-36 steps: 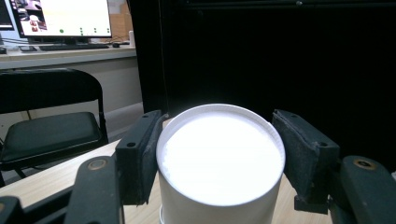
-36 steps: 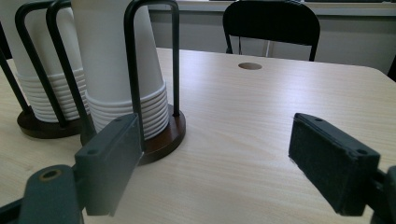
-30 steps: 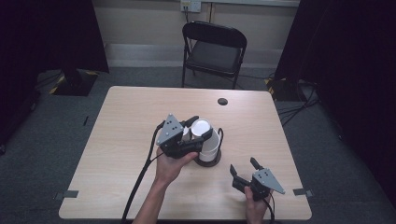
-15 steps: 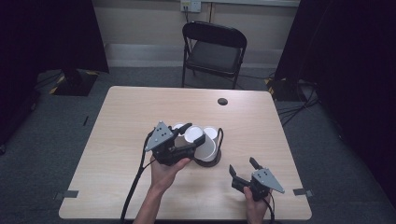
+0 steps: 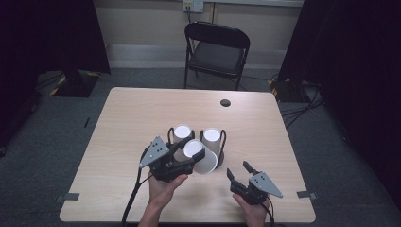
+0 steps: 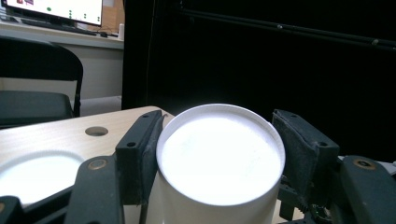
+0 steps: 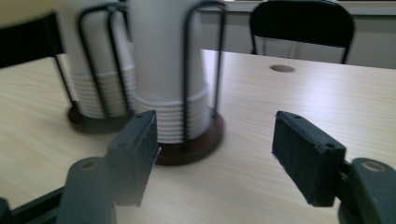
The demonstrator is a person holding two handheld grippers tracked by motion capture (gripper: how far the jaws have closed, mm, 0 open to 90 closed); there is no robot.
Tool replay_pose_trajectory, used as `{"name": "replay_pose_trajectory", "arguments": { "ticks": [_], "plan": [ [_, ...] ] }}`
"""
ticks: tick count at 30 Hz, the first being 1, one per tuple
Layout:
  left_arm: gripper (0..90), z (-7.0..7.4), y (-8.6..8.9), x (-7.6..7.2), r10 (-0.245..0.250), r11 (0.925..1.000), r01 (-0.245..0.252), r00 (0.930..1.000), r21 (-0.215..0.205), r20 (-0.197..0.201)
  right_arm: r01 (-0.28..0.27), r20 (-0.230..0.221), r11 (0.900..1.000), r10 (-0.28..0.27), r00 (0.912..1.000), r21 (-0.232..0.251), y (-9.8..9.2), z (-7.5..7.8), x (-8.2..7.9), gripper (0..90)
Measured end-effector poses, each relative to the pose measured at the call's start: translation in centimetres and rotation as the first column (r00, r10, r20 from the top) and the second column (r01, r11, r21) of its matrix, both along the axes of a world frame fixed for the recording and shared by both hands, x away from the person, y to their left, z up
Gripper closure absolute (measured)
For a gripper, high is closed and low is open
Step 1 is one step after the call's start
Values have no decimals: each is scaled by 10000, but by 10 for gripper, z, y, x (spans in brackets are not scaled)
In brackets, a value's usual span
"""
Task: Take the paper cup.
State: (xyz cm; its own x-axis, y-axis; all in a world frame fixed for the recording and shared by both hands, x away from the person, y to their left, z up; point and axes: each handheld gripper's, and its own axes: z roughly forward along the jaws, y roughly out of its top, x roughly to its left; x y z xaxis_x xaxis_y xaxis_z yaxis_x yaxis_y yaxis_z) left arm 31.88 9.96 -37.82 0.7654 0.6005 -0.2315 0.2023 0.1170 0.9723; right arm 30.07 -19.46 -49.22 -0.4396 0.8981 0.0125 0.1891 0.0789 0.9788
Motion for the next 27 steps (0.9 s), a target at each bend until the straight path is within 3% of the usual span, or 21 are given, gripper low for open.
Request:
{"name": "replay_pose_trajectory", "arguments": {
  "ticks": [4,8,10,13,17,19,23,25,26,27],
  "plan": [
    [357,-8,5,-3,-231,9993,221,9992,-292,-326,-705,260,9975,708,9972,-101,15,5,-6,378],
    [358,-18,7,-4,-365,9982,332,9971,-498,-669,-1435,621,9894,1447,9875,-238,29,10,-12,395],
    [358,-22,9,-4,-488,9958,413,9947,-818,-908,-1811,725,9832,1822,9806,-210,35,12,-13,404],
    [358,-26,12,-5,-427,9950,329,9937,-938,-1041,-2144,898,9763,2161,9722,-285,41,13,-15,422],
    [358,-30,17,-6,-426,9904,211,9868,-1363,-1562,-2602,1333,9649,2626,9557,-352,48,12,-17,479],
    [358,-31,18,-7,-422,9896,184,9852,-1427,-1659,-2844,1463,9580,2865,9468,-356,51,12,-17,498],
    [358,-33,20,-10,-462,9910,240,9847,-1320,-1680,-3045,1595,9514,3077,9380,-451,54,14,-19,529],
    [358,-35,20,-11,-488,9882,208,9818,-1518,-1835,-3118,1739,9489,3154,9329,-485,56,14,-19,539],
    [358,-37,21,-12,-507,9888,235,9818,-1475,-1829,-3187,2071,9460,3239,9232,-590,59,15,-20,563],
    [358,-38,21,-12,-550,9870,248,9806,-1589,-1881,-3210,2125,9448,3275,9206,-655,59,15,-20,565]
  ]
}}
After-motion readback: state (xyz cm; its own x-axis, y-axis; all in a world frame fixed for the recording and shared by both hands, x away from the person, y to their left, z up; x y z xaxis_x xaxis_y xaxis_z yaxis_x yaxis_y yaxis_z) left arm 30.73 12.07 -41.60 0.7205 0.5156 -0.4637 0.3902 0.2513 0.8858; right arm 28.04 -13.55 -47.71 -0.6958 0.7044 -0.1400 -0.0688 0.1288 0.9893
